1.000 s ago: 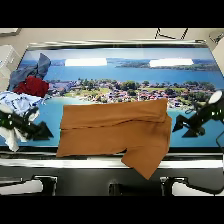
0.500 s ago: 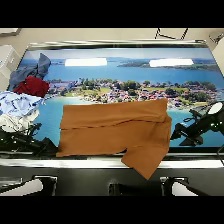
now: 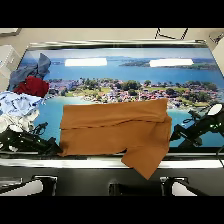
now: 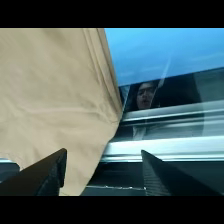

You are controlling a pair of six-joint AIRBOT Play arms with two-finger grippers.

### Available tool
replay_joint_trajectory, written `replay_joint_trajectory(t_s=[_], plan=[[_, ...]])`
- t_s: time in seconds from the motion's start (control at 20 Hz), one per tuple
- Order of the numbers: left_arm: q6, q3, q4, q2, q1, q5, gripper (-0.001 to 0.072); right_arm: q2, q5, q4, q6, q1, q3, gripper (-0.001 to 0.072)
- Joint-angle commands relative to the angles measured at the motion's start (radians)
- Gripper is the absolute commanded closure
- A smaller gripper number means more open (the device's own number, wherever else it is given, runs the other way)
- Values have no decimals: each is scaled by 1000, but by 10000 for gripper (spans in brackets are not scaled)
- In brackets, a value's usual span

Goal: Fold the clothes and pants, and hang the long-sleeved shirts on hangers.

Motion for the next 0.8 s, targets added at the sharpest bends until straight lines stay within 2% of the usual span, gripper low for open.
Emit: replay_joint_trajectory(t_s=[0.0, 0.25, 0.65, 0.7, 0.75], plan=[[12, 0, -12, 1, -11, -42, 686, 17, -27, 7, -26, 0, -97, 154], [11, 3, -14, 10, -3, -45, 686, 19, -156, 183, -109, 0, -280, 154], [11, 4, -16, 13, -3, -62, 686, 19, -185, 220, -143, 2, -382, 175], [11, 4, -16, 13, -3, -62, 686, 19, -199, 245, -152, 2, -394, 222], [11, 4, -16, 13, -3, -62, 686, 19, -209, 256, -152, 2, -396, 370]])
